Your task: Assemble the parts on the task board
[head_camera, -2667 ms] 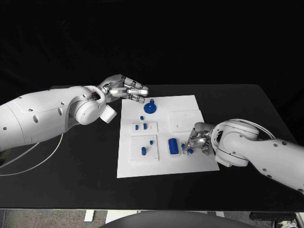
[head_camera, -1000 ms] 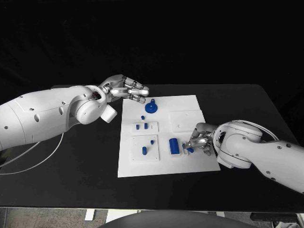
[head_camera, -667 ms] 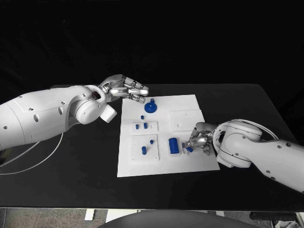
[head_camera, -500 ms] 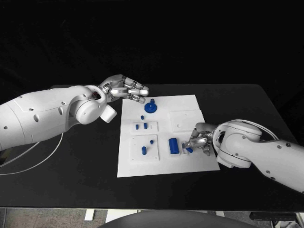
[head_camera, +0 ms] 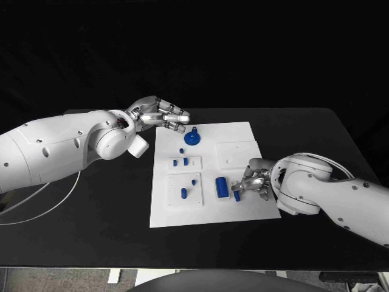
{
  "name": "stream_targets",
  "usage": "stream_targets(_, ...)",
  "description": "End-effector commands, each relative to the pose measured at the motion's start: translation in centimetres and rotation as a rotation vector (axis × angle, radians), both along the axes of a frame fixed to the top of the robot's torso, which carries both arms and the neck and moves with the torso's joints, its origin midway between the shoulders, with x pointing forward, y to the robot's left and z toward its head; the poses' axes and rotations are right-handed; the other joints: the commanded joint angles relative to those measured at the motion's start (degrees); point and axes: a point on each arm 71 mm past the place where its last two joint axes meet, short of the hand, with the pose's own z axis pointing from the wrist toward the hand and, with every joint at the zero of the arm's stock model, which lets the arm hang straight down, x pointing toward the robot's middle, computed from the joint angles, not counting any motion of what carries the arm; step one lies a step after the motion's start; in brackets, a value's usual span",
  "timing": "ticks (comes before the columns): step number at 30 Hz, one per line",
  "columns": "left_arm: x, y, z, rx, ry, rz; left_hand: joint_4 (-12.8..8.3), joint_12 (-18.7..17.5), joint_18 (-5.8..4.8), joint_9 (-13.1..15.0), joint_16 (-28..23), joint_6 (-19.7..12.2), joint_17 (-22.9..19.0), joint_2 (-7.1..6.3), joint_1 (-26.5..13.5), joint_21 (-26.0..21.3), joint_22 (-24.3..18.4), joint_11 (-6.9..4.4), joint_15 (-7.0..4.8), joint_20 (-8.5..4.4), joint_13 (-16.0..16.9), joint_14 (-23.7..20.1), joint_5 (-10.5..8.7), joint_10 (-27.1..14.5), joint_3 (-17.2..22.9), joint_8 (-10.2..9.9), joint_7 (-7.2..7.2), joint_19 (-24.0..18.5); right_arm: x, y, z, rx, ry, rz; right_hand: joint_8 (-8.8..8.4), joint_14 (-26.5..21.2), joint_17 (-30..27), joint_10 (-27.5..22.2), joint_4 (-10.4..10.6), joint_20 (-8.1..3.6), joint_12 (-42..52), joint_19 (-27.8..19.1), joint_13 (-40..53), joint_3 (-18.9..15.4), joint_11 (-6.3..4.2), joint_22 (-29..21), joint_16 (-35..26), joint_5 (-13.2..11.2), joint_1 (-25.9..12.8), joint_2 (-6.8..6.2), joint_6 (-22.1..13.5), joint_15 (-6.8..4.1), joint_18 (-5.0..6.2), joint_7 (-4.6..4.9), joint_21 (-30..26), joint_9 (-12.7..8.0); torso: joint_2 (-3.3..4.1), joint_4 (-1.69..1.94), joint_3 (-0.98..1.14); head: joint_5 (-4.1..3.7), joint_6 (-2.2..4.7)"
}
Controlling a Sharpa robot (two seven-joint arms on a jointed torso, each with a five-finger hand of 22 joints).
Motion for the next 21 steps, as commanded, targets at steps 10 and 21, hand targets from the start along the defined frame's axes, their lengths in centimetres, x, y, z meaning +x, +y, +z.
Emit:
stream_targets(10, -0.08, -0.27, 0.09, -0.006, -0.003, -0.015, 0.2, -0.1, -0.63, 0.0, -0.1, -0.3, 0.0, 0.18, 0.0, -0.1, 0.0, 0.03, -0.03, 0.06, 0.1, -0.4, -0.18, -0.4, -0.1, -0.2, 0.09, -0.5, -0.35, 0.47, -0.19, -0.014, 0.033, 0.043, 0.32, 0.1, 0.3, -0.2, 2.7, -0.40, -0.6, 0.3, 0.0, -1.4, 0.08, 2.8, -0.3, -0.5, 0.3, -1.50, 0.4, -0.43, -0.97, 0.08, -0.4, -0.4, 0.06, -0.07, 0.07, 0.04, 0.17)
stream_targets(21, -0.05, -0.27, 0.09, -0.006, -0.003, -0.015, 0.2, -0.1, -0.63, 0.0, -0.1, -0.3, 0.0, 0.18, 0.0, -0.1, 0.0, 0.03, -0.03, 0.06, 0.1, -0.4, -0.18, -0.4, -0.1, -0.2, 0.09, -0.5, -0.18, 0.39, 0.09, 0.014, -0.008, 0.030, 0.33, 0.2, 0.7, 0.0, 5.8, -0.53, -0.5, 0.5, 0.3, -6.3, 0.03, 2.9, -0.3, -0.6, -0.6, -2.48, 0.6, -0.45, -1.09, -0.03, 0.0, -0.7, 0.04, -0.02, 0.11, -0.10, 0.22)
